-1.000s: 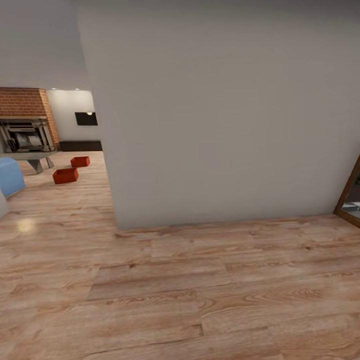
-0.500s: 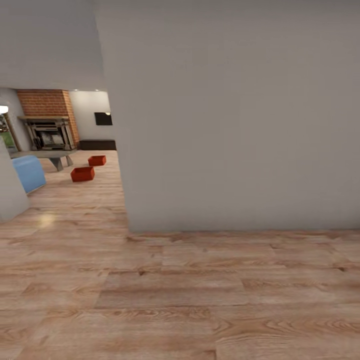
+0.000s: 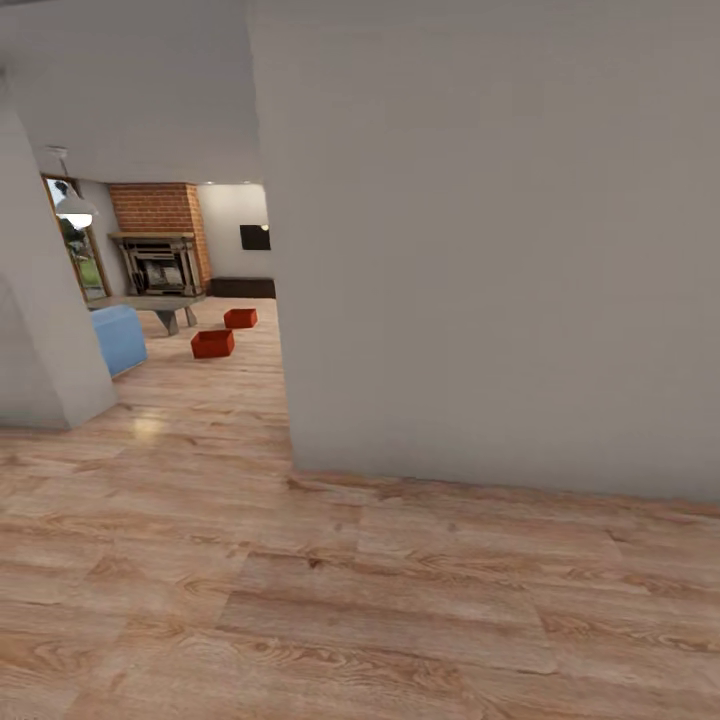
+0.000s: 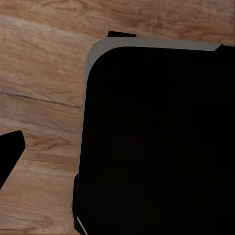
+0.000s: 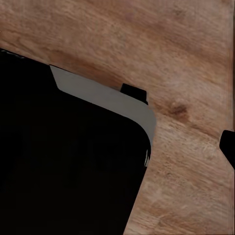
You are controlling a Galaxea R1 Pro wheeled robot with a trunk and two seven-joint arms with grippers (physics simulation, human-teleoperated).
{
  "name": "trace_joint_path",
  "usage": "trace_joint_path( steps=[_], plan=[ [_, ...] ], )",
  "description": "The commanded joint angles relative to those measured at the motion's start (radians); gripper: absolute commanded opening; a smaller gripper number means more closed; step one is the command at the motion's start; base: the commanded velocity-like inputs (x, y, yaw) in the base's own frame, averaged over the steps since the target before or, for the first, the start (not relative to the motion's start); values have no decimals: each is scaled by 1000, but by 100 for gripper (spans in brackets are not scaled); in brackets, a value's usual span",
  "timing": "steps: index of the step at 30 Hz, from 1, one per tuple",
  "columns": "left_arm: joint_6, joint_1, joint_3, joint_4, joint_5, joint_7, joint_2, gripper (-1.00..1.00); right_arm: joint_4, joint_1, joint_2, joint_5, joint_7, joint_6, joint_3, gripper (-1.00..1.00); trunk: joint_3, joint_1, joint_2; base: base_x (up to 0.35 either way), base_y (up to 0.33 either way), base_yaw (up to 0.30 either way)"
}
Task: Move the two storage containers from the living room to the garage. In the garage, place one container on the floor and stack the other container on top of it (either order is fine).
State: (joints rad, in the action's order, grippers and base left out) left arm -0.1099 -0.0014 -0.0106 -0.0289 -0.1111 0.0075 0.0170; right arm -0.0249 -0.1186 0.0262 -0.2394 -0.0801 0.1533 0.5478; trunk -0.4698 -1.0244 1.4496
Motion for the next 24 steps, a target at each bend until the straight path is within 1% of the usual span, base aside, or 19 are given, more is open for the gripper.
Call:
trace_joint_path(
  steps=[1, 24],
  plan=[
    [-2, 0, 0, 0, -8, 0, 0, 100, -3, -1, 0, -11, -6, 6, 6, 100, -1, -1, 0, 322, 0, 269],
    [-2, 0, 0, 0, -9, 0, 0, 100, -3, -1, 0, -11, -6, 5, 7, 100, -1, -1, 0, 322, 0, 269]
  ],
)
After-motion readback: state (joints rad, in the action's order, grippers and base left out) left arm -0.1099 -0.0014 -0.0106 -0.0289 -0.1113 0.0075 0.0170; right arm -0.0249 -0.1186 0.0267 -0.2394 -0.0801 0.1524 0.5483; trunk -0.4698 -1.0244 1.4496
